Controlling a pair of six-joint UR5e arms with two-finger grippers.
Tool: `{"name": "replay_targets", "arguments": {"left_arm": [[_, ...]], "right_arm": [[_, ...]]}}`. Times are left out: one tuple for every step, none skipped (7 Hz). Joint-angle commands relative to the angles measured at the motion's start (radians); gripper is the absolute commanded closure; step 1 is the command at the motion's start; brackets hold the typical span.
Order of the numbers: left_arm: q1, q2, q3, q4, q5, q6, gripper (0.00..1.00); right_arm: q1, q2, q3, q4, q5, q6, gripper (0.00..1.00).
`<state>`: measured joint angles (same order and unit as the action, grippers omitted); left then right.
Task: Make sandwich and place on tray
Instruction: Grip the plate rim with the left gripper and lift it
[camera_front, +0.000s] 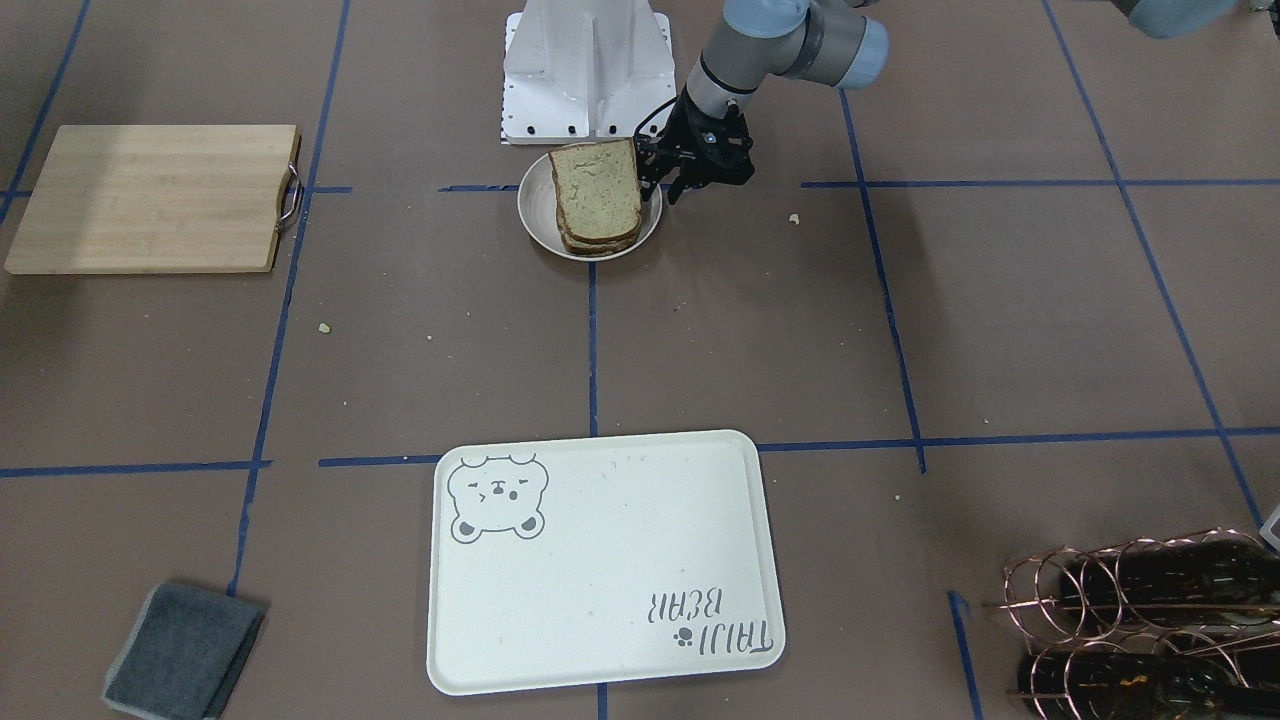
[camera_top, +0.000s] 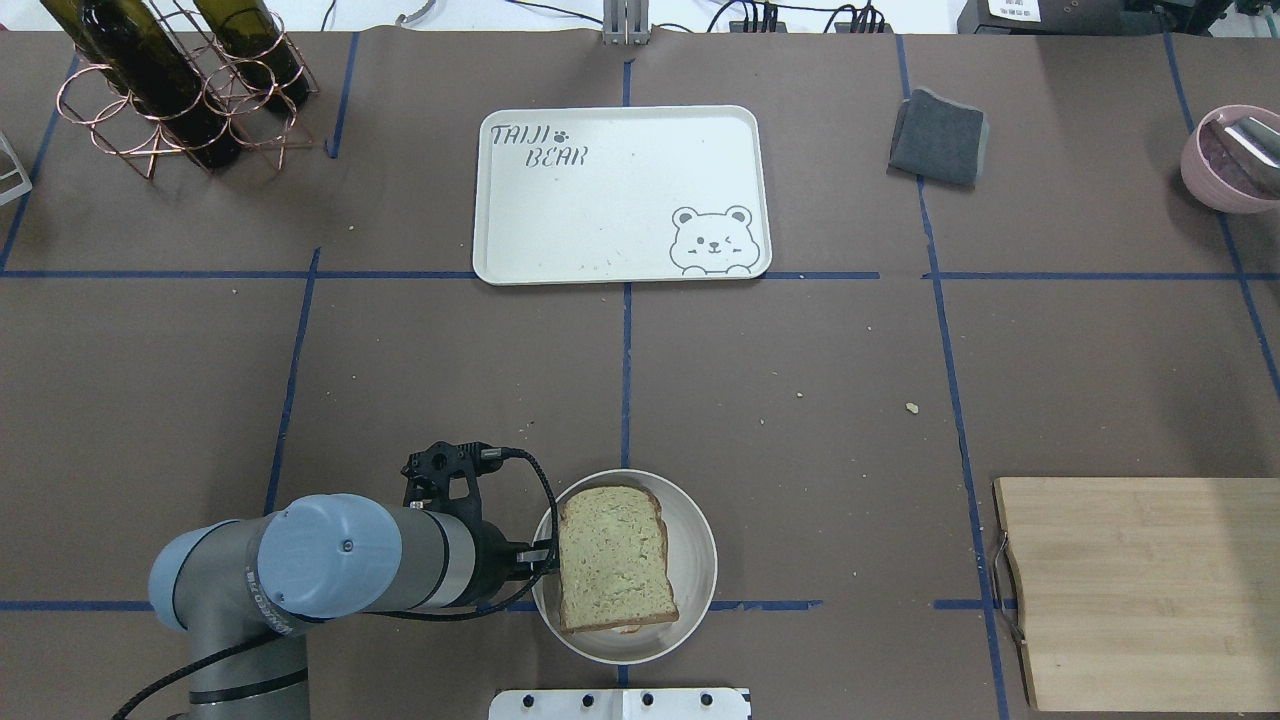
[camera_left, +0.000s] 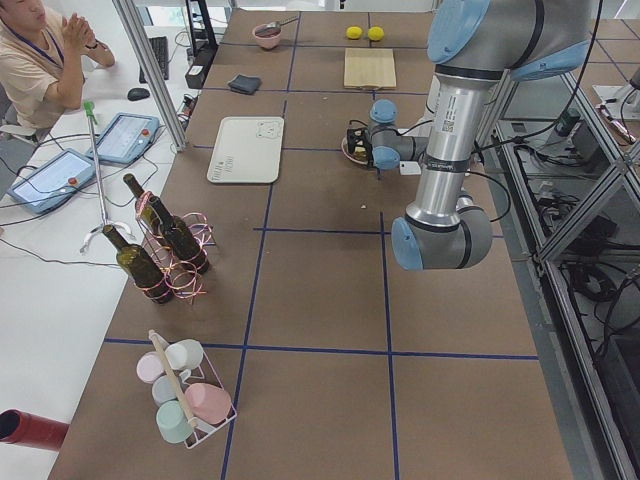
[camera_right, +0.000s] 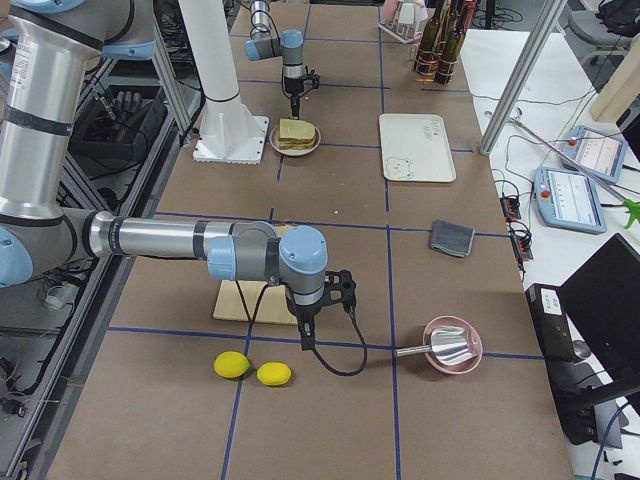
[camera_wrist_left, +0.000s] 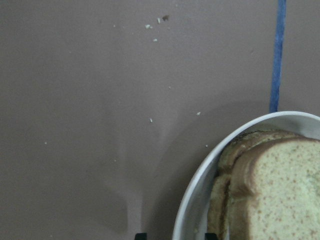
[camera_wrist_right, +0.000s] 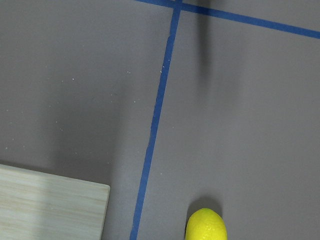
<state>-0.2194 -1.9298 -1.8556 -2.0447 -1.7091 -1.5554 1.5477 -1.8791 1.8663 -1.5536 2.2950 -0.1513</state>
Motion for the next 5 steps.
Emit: {"name": "replay_targets", "arguments": {"left_arm": [[0.005, -0.003, 0.003, 0.000, 0.000, 0.000, 0.83], [0.005, -0.001, 0.004, 0.000, 0.000, 0.000, 1.00], [0.005, -0.001, 0.003, 0.000, 0.000, 0.001, 1.00], [0.003, -0.001, -0.008, 0.001, -0.003, 0.003, 1.00], [-0.001, -0.001, -0.031, 0.003, -0.007, 0.008, 1.00]], "right_arm": [[0.000, -0.002, -0.006, 0.001, 0.000, -0.001, 0.00], [0.000, 0.000, -0.006, 0.001, 0.000, -0.001, 0.00], [0.000, 0.000, -0.006, 0.001, -0.002, -0.001, 0.00], [0.000, 0.000, -0.006, 0.001, -0.002, -0.001, 0.00], [0.000, 0.001, -0.007, 0.003, -0.003, -0.001, 0.00]]}}
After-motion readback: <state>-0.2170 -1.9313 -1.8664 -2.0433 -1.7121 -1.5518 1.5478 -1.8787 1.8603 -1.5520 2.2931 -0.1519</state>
